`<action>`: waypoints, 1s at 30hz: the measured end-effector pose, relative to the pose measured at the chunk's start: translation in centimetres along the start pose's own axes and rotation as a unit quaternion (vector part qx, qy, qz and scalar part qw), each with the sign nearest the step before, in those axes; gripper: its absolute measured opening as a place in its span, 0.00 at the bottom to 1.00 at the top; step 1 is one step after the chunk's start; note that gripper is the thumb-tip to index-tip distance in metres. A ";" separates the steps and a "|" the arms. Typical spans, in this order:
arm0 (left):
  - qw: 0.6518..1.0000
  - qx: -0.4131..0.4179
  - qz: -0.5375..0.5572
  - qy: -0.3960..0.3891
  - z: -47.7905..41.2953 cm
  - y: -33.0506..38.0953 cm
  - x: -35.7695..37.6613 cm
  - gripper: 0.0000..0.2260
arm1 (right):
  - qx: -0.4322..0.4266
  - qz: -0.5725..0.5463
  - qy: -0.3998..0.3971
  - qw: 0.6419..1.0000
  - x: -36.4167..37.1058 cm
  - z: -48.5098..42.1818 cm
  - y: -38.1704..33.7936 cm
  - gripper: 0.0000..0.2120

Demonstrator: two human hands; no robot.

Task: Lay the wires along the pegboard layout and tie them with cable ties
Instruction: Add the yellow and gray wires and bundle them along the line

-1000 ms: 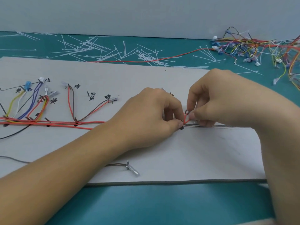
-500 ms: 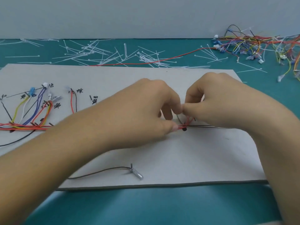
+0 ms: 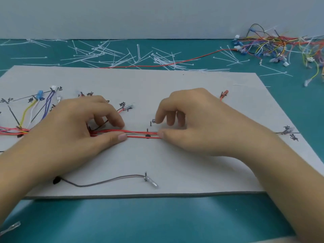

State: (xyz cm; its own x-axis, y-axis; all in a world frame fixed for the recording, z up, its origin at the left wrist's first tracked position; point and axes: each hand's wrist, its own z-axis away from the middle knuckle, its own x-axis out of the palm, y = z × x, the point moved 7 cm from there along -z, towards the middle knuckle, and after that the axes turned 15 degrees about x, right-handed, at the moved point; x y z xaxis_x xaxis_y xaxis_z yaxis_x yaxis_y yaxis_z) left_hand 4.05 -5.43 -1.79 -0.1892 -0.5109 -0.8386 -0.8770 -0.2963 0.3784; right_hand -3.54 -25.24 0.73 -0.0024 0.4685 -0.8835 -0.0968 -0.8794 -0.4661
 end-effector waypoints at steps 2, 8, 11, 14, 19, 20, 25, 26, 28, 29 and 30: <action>1.000 0.002 0.004 0.014 0.2 -0.9 -0.1 0.14 | -0.024 -0.005 0.008 1.000 0.5 0.1 -1.1 0.06; 0.999 -0.009 0.041 0.023 2.4 -4.2 -1.5 0.20 | -0.032 0.016 0.048 0.998 1.8 0.4 -3.7 0.04; 0.999 -0.004 0.030 0.025 3.1 -5.2 -1.3 0.17 | -0.025 0.051 0.045 0.997 2.7 0.0 -4.1 0.05; 0.999 0.003 0.027 0.039 3.2 -5.6 -0.8 0.15 | -0.004 0.054 0.044 0.998 2.7 -0.2 -3.9 0.03; 0.998 -0.008 0.017 0.064 3.3 -4.8 -0.4 0.09 | 0.021 0.048 0.026 0.998 2.8 -0.4 -4.0 0.04; 0.997 -0.014 0.016 0.076 3.2 -4.2 -0.3 0.07 | 0.024 0.050 0.023 0.998 2.7 -0.5 -4.0 0.04; 0.994 -0.013 -0.008 0.111 1.3 0.7 -0.2 0.06 | 0.070 0.067 0.009 0.995 1.8 -0.6 -2.7 0.06; 0.994 -0.020 -0.003 0.111 0.8 1.6 0.0 0.06 | 0.083 0.075 0.010 0.994 1.5 -0.5 -2.2 0.05; 0.993 -0.042 0.027 0.105 -0.4 3.1 0.7 0.05 | 0.115 0.088 0.007 0.990 0.7 -0.3 -0.8 0.05; 0.993 -0.050 0.036 0.103 -1.0 3.7 1.2 0.04 | 0.129 0.092 0.006 0.987 0.1 -0.1 0.0 0.05; 0.993 -0.051 0.039 0.100 -1.6 4.3 1.7 0.04 | 0.142 0.098 0.005 0.985 -0.6 0.1 0.7 0.06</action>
State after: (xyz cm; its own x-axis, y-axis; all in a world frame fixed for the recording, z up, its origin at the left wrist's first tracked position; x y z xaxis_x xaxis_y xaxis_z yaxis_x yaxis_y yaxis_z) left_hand 0.63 -8.87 -0.98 -0.1541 -0.6819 -0.7151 -0.8124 -0.3245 0.4844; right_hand -3.74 -26.14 0.89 -0.0400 0.2899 -0.9562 -0.3696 -0.8934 -0.2554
